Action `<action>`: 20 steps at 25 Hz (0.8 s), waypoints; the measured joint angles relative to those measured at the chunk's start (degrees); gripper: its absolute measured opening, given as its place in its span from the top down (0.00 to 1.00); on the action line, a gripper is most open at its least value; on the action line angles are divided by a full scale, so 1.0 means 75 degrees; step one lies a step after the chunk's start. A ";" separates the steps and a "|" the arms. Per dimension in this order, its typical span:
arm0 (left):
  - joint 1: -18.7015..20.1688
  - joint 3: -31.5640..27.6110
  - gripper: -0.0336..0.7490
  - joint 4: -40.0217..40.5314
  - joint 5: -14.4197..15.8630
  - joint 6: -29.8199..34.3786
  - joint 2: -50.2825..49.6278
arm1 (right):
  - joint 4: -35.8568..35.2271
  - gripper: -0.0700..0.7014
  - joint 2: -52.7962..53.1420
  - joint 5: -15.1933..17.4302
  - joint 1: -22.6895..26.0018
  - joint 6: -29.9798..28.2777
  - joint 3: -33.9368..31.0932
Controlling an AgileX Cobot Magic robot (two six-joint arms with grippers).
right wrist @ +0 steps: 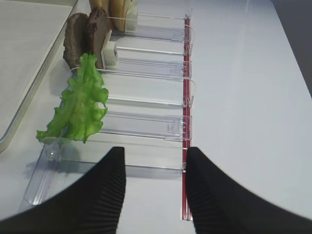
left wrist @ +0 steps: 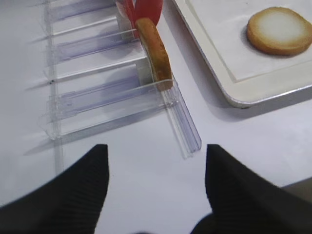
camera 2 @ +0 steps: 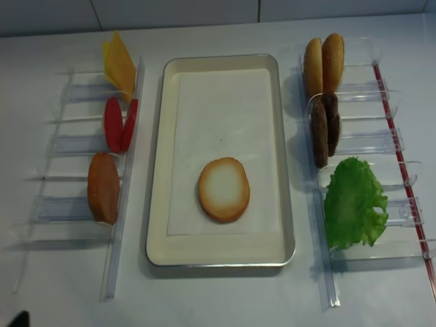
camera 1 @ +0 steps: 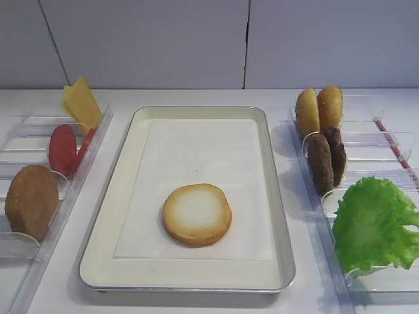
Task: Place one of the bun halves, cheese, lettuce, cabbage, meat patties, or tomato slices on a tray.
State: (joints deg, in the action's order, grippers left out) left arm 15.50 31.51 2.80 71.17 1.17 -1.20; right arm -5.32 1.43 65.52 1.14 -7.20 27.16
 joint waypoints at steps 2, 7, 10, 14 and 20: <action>0.0000 -0.0235 0.43 -0.0088 -0.0066 0.0136 0.0239 | 0.0000 0.49 0.0000 0.0000 0.0000 0.0000 0.0000; 0.0000 -0.0450 0.43 0.0083 -0.0386 -0.0113 0.0290 | 0.0000 0.49 0.0000 0.0000 0.0000 0.0000 0.0000; 0.0000 -0.0450 0.43 0.0222 -0.0422 -0.0313 0.0290 | 0.0000 0.49 0.0000 0.0000 0.0000 0.0000 0.0000; 0.0000 -0.0450 0.43 0.0309 -0.0438 -0.0495 0.0290 | 0.0000 0.49 -0.0013 0.0000 0.0000 0.0000 0.0000; 0.0000 -0.0450 0.43 0.0309 -0.0438 -0.0592 0.0290 | 0.0000 0.49 -0.0013 0.0000 0.0000 0.0000 0.0000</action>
State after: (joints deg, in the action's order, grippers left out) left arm 15.50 28.13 5.12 67.89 -3.27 0.97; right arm -5.32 1.33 65.52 1.14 -7.20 27.16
